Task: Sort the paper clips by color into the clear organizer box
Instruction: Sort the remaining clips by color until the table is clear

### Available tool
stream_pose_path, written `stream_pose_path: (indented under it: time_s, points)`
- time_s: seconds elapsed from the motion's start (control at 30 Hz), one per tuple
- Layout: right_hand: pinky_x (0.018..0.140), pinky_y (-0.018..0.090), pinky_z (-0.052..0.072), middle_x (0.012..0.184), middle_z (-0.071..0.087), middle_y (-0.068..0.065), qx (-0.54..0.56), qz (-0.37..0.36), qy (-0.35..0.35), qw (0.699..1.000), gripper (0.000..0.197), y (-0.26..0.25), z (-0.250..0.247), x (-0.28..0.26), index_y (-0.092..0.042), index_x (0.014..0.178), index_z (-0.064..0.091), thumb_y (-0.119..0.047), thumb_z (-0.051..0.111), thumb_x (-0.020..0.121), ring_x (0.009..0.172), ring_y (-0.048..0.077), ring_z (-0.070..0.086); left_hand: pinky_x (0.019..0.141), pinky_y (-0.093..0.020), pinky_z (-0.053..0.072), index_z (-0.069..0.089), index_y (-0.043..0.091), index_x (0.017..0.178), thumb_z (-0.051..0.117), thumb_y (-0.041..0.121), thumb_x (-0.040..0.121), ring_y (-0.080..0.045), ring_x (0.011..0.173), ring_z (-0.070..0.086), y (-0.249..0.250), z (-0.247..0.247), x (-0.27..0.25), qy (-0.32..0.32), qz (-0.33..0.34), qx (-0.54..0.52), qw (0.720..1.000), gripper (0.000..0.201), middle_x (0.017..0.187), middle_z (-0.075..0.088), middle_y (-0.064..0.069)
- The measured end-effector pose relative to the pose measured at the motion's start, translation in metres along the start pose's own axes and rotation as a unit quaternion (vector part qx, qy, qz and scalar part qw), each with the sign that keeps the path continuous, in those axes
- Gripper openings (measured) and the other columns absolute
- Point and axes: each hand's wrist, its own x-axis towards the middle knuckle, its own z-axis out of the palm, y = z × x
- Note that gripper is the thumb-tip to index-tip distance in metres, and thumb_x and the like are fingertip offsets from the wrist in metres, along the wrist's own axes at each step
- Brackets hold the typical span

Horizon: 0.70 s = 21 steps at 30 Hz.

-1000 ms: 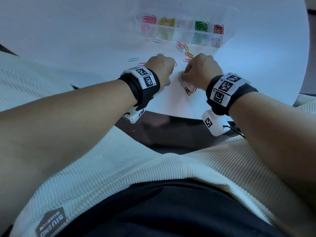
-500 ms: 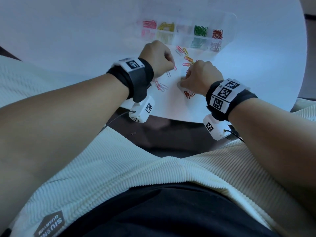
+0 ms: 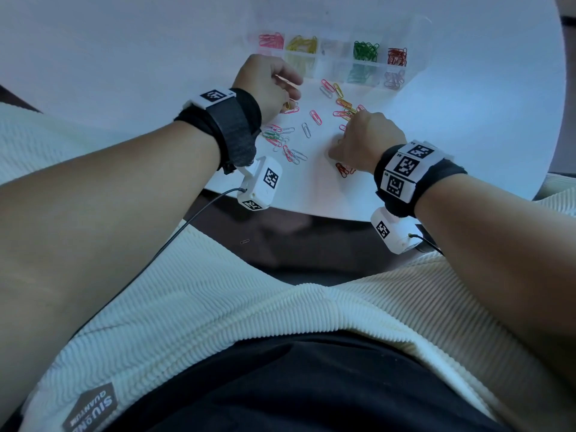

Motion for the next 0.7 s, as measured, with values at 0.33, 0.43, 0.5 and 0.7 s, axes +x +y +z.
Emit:
stream_pose_path:
  time_s: [0.33,0.43,0.5,0.7]
  points:
    - [0.076,0.037,0.057,0.096,0.067,0.011,0.028,0.006,0.015,0.999,0.031,0.007,-0.013,0.012,-0.014,0.098,0.068,-0.032,0.075,0.074,0.084,0.029,0.065,0.053,-0.016,0.047,0.067,0.012,0.091,0.030,-0.014,0.078,-0.013,0.060,0.055,0.012,-0.019,0.010,0.071,-0.024,0.033,0.997,0.047,0.072,0.060,-0.001]
    - [0.073,0.035,0.057,0.091,0.067,0.010,0.029,0.010,0.007,0.999,0.031,0.003,-0.010,0.009,-0.011,0.097,0.066,-0.030,0.072,0.073,0.079,0.030,0.065,0.057,-0.021,0.047,0.067,0.013,0.088,0.031,-0.016,0.076,-0.013,0.059,0.054,0.012,-0.030,0.012,0.086,-0.025,0.033,0.995,0.047,0.073,0.060,-0.003]
    - [0.067,0.031,0.054,0.084,0.066,0.009,0.024,0.005,0.009,1.000,0.029,0.001,-0.008,0.005,-0.009,0.093,0.063,-0.029,0.069,0.073,0.074,0.029,0.065,0.059,-0.022,0.048,0.067,0.014,0.085,0.031,-0.016,0.075,-0.013,0.059,0.054,0.010,-0.035,0.013,0.098,-0.024,0.034,0.994,0.048,0.073,0.061,-0.002]
    - [0.051,0.023,0.035,0.070,0.053,0.006,0.028,0.007,-0.005,1.000,0.021,0.002,-0.005,0.002,-0.010,0.082,0.054,-0.030,0.060,0.077,0.063,0.026,0.052,0.066,-0.024,0.048,0.064,0.018,0.076,0.031,-0.013,0.075,-0.018,0.079,0.065,0.014,-0.028,0.007,0.097,-0.011,0.048,0.994,0.045,0.091,0.067,-0.008]
